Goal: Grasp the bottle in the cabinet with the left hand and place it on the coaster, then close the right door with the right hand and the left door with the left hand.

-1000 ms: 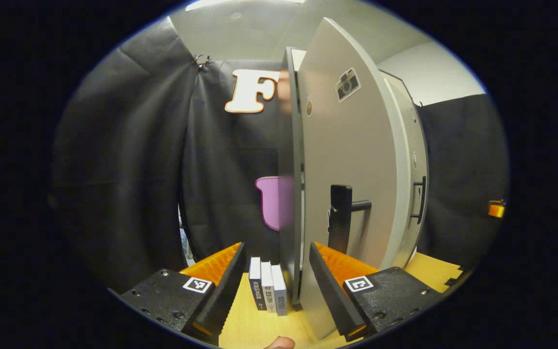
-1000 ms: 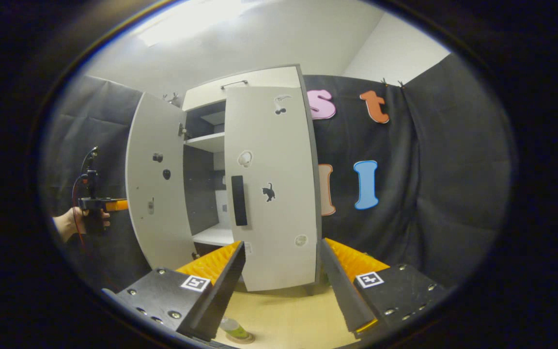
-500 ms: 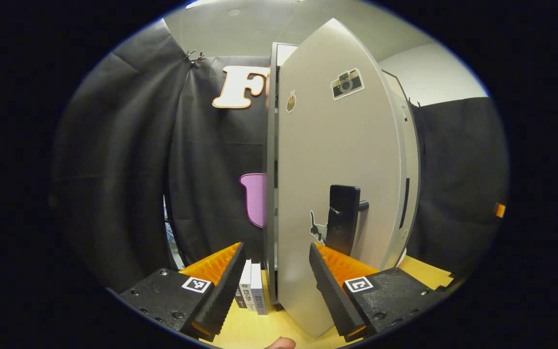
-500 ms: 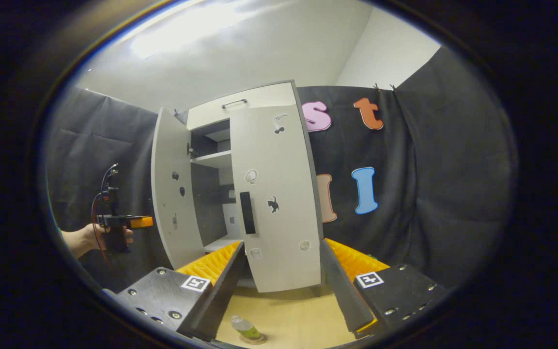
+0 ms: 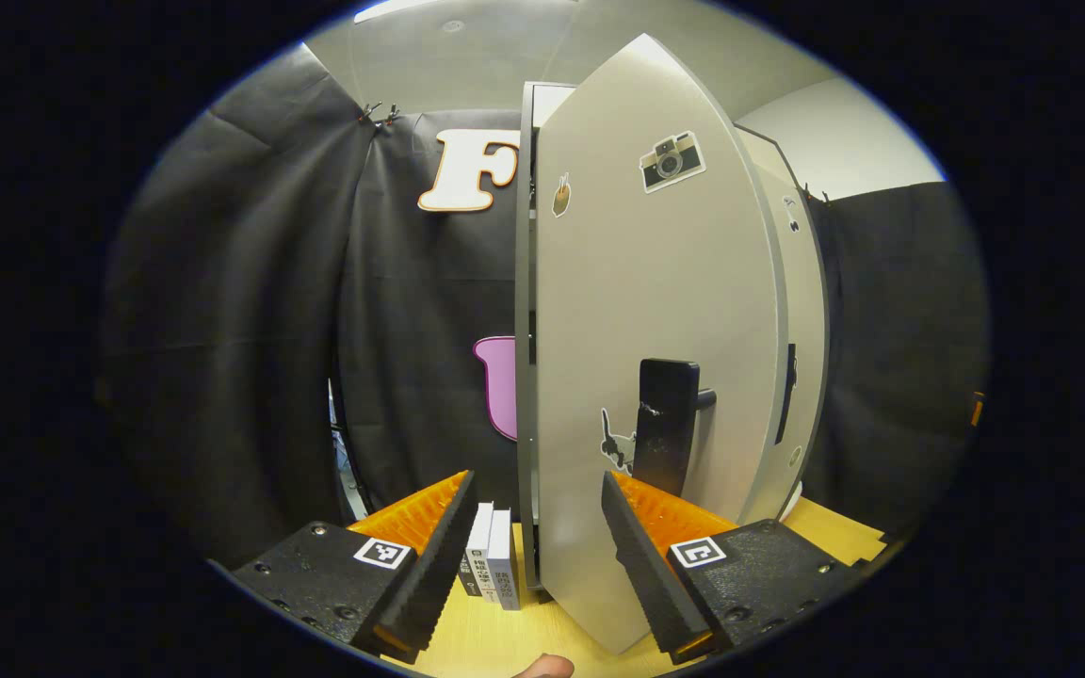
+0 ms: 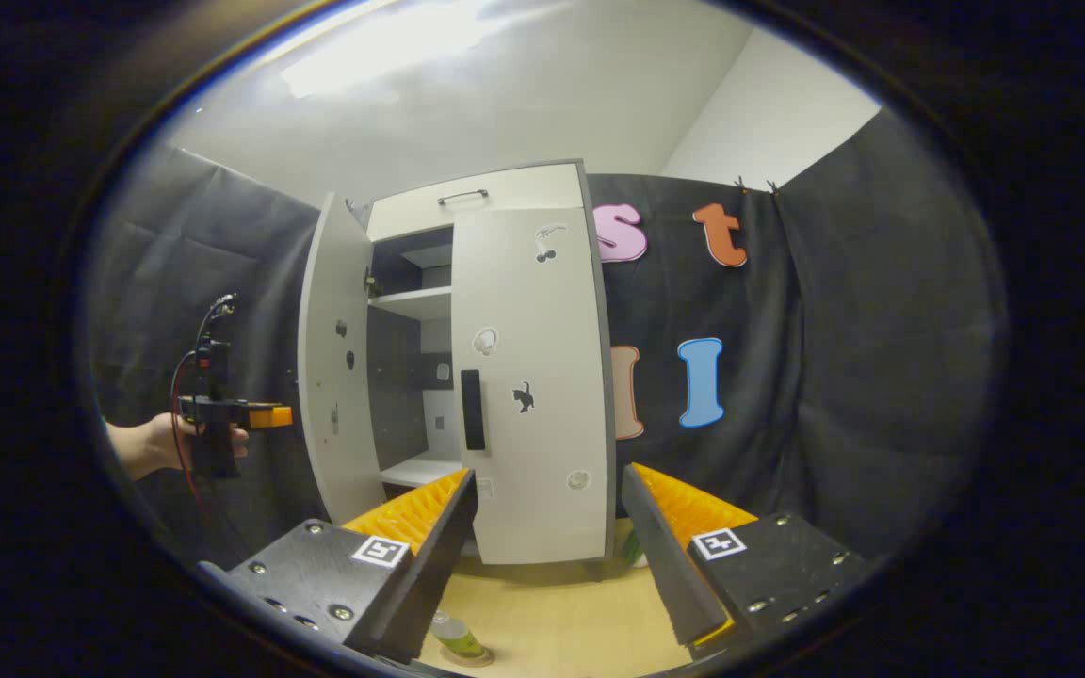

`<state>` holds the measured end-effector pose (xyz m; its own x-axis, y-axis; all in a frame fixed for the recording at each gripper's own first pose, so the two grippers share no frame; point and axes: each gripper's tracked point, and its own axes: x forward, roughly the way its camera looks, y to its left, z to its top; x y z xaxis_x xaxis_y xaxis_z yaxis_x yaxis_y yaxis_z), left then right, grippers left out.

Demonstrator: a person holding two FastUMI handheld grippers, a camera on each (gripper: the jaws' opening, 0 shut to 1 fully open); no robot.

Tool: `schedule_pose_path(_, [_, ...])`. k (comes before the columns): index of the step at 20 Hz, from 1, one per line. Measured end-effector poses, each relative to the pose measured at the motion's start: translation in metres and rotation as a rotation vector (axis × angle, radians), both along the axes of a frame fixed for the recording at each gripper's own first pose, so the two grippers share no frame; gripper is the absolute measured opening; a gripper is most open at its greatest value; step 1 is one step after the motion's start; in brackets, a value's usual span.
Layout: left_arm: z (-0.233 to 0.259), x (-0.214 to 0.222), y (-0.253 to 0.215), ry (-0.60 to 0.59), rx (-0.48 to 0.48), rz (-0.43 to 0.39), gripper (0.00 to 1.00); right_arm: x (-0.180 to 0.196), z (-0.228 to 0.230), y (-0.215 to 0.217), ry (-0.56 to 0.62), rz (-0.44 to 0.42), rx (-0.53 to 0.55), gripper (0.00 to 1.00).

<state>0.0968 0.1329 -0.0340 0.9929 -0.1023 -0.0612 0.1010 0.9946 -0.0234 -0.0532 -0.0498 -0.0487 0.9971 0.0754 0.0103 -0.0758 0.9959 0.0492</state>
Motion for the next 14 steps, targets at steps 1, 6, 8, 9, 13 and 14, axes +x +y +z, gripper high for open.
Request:
schedule_pose_path(1, [0.0,0.001,-0.001,0.001,-0.005,0.001,0.85,0.001,0.0,0.005,0.003,0.002,-0.006,0.93])
schedule_pose_path(6, [-0.001,0.003,-0.019,-0.002,-0.026,-0.004,0.86,0.013,0.011,0.027,0.004,0.028,-0.011,0.93])
schedule_pose_path(8, [0.0,0.006,-0.027,-0.008,-0.032,-0.008,0.86,0.019,0.017,0.033,0.002,0.024,-0.026,0.94])
schedule_pose_path(9, [0.0,0.007,-0.03,-0.008,-0.035,-0.014,0.86,0.022,0.019,0.039,0.001,0.028,-0.031,0.94])
schedule_pose_path(13, [-0.001,0.012,-0.042,-0.002,-0.042,-0.035,0.84,0.026,0.02,0.056,0.007,0.036,-0.032,0.93])
schedule_pose_path(14, [-0.002,0.013,-0.045,-0.003,-0.041,-0.034,0.86,0.028,0.021,0.058,0.009,0.031,-0.032,0.93])
